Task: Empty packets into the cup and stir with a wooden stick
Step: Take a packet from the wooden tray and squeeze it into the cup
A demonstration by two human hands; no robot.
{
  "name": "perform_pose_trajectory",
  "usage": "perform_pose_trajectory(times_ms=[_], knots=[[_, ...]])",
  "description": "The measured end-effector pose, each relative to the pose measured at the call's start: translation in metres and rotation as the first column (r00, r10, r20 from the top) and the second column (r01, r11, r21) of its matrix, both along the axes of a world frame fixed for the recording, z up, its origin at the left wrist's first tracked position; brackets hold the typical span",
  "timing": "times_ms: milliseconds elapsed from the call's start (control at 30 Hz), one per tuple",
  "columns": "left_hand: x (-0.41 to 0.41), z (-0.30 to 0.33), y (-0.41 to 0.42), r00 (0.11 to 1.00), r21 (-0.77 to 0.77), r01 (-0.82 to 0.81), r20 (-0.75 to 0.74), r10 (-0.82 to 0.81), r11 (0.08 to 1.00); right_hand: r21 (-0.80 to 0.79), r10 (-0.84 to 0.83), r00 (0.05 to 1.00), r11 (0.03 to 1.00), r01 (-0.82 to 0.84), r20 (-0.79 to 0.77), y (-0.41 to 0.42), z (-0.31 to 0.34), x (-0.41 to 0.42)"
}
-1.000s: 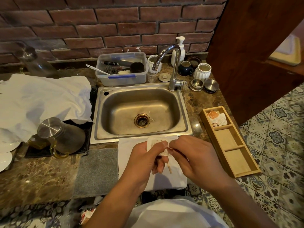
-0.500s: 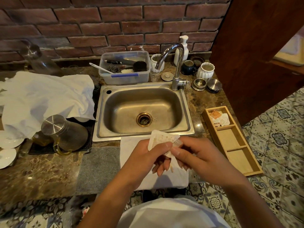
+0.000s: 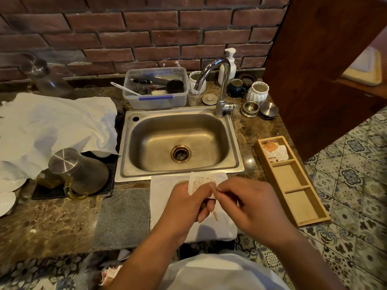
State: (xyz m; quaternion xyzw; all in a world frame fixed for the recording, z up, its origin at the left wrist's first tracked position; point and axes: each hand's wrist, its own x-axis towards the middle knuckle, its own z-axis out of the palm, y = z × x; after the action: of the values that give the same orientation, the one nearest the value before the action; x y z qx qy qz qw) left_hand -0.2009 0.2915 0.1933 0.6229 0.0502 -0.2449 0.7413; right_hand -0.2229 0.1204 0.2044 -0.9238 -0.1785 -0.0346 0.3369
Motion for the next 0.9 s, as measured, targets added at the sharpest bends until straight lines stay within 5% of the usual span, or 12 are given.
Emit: perform_pose_trajectory(times_ms=[100,367,900], knots=[[0.000,-0.003,0.001,0.999,-0.013,-0.023,-0.042,0.023,1.000,-0.049,-0.036,0.998,0.998,0.038,0.048,0.004,-0.003,-0.004],[-0.002,0.003,0.005,1.000,-0.055,-0.009,0.014,0.010,0.998,0.308,0.024,0.960,0.949,0.066,-0.278,0.002,0.004,-0.004],[-0.004,0.002,0.020,0.986,-0.120,0.164,0.029,-0.161,0.979,0.430,0.088,0.933,0.900,0.075,-0.348,0.003,0.003,-0.007]])
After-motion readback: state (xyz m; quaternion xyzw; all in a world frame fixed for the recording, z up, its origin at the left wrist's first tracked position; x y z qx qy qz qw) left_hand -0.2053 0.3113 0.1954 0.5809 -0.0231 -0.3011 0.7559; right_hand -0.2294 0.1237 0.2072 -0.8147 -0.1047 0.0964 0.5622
